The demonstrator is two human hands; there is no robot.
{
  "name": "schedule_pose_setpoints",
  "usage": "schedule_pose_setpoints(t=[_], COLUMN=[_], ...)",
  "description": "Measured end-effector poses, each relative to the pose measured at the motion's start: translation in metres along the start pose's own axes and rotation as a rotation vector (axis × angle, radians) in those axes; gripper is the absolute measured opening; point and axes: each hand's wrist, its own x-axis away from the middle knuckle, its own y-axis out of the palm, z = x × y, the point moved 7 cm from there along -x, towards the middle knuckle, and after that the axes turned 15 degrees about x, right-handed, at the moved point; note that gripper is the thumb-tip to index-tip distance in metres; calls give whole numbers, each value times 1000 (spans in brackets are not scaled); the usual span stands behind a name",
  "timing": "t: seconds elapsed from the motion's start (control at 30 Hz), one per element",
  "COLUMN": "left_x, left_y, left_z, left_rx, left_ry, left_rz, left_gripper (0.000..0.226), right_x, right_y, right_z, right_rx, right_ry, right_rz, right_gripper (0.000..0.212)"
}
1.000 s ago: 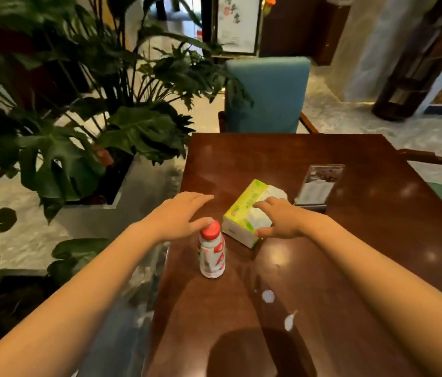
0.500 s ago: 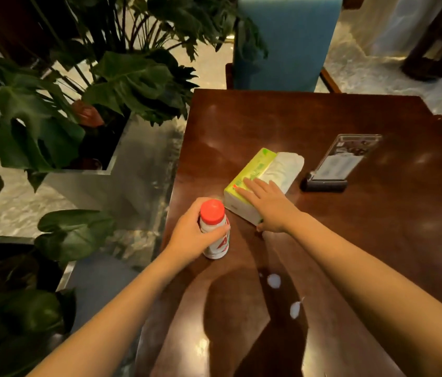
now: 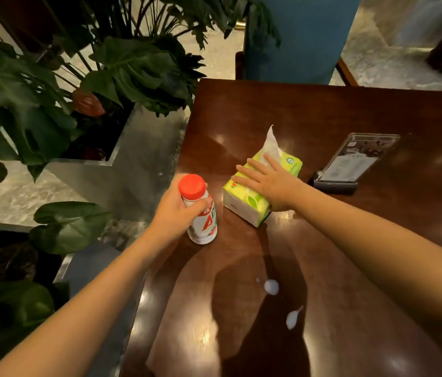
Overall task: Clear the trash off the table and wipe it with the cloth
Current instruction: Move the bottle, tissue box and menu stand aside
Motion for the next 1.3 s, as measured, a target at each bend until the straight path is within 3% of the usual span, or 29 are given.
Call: schedule_pose_setpoints(t=[0.13,0.47,0.7,1.0,1.3], left_x=[-29,-106,-165,-257,-298], left_y=[-8,-15,-17,-1,6], left_z=[8,22,20,17,7], left_rx=[-43,-28,12,-20,13], left_ry=[-3,1,-32,-43,-31], left_rz=[4,21,38,60,87], left_gripper=[34,33,36,46,45], right_x=[-21,-27,-52,-132,-164], right_y=[1,-5,-8,17,44], right_z=[8,14,57,158,160], right_rx=[105,4,-144,-213,-186], right_ry=[-117,-225,19,382,447], right_rz=[-25,128,336,114,10], right_gripper=[116,103,96,96,96])
